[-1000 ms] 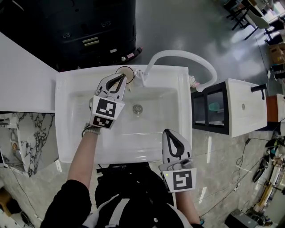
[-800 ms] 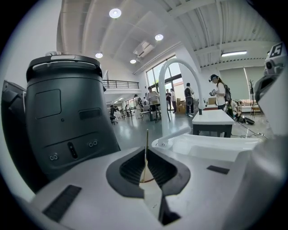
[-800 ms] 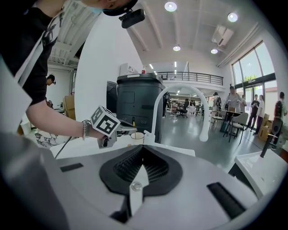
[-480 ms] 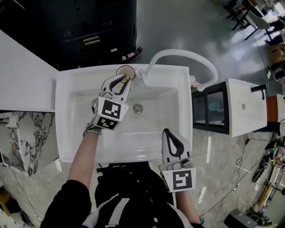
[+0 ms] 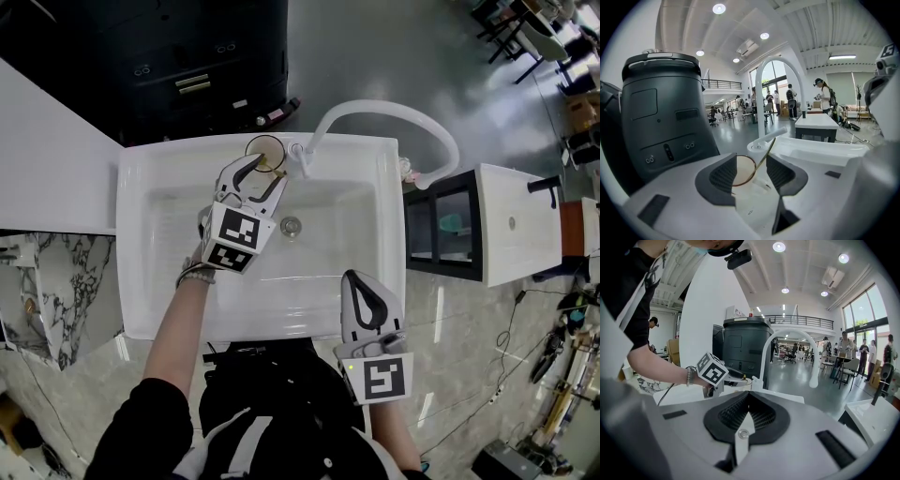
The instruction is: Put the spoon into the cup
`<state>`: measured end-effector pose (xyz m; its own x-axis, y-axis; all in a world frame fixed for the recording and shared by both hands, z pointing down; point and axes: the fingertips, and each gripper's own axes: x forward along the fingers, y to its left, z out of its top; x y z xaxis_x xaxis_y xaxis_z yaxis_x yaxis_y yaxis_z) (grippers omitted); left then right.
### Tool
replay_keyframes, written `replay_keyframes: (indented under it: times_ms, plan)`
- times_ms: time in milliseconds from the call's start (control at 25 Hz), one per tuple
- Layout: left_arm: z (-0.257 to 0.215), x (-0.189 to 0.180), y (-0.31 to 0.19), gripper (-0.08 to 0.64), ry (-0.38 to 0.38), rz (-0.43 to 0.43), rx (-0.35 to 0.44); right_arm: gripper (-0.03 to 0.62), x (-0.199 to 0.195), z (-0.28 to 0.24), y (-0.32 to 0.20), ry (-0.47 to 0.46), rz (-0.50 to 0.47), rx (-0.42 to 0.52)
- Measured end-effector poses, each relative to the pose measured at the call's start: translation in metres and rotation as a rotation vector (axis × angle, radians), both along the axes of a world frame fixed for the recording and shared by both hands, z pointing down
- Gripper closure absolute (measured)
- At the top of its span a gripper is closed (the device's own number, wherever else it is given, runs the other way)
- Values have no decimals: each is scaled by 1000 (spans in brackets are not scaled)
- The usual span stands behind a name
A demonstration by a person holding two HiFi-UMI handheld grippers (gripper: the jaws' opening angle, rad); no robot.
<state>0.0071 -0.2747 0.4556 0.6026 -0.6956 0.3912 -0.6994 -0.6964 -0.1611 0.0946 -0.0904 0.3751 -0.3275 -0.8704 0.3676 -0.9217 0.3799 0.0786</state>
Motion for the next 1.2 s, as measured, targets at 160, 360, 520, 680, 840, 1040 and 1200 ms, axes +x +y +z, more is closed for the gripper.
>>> replay_keyframes:
  times_ms: [160, 360, 520, 680, 840, 1040, 1200]
  plan:
    - [-1, 3, 4, 351, 42, 4, -21, 592, -5, 2, 4, 1, -16, -6]
    - [-3, -4, 11, 350, 68, -20, -37, 592, -8, 0, 6, -5, -28, -7]
    - [0, -13, 21, 350, 72, -38, -68, 592, -11, -2, 8, -3, -46, 0]
    - [0, -22, 34, 351, 66, -42, -91, 592, -16, -5, 7, -6, -67, 12]
    - [-7, -28, 49, 460, 43, -25, -69, 592, -22, -8, 9, -10, -88, 26]
    - [-23, -31, 65, 558, 44, -14, -39, 592, -28, -12, 13, -12, -118, 40]
    - [-38, -31, 77, 558, 66, -13, -36, 592, -30, -19, 15, -13, -136, 62]
